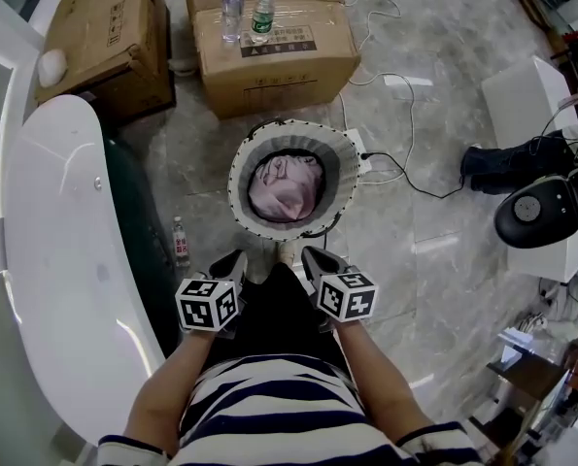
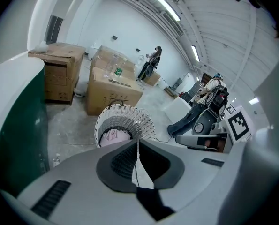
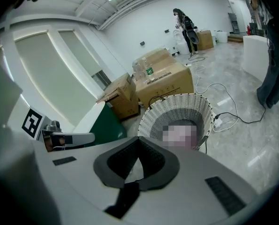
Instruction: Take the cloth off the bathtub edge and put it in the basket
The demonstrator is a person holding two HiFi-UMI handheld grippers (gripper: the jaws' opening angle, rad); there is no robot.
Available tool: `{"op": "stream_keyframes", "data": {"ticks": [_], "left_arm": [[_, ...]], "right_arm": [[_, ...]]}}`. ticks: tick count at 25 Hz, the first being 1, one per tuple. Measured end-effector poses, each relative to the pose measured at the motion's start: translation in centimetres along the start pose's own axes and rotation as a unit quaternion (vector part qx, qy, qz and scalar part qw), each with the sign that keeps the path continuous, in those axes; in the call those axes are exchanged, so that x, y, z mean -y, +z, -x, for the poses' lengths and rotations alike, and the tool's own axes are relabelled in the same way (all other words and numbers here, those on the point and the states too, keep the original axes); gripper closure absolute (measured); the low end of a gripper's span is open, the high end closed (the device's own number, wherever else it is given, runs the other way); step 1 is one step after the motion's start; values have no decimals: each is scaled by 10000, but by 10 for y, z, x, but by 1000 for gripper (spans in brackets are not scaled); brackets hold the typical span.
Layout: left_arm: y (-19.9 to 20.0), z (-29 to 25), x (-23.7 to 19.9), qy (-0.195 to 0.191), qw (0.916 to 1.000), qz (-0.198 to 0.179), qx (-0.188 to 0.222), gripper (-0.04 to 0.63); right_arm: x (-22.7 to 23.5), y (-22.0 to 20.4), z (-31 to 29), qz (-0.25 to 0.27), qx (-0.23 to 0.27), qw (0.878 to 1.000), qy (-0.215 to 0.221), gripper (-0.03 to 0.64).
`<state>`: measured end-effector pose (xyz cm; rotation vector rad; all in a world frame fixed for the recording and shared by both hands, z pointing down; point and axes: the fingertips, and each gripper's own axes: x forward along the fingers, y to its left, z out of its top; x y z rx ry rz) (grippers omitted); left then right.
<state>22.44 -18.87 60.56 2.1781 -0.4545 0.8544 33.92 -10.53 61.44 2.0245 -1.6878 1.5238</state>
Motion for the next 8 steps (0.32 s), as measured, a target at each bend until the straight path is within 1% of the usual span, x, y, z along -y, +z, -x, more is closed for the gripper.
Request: {"op": "stream_keyframes", "data": {"ticks": [8], "left_arm": [[-2, 9, -6, 61, 10000, -15, 66, 566]], "right_arm": [[-7, -2, 4, 171, -90, 9998, 63, 591]]}}
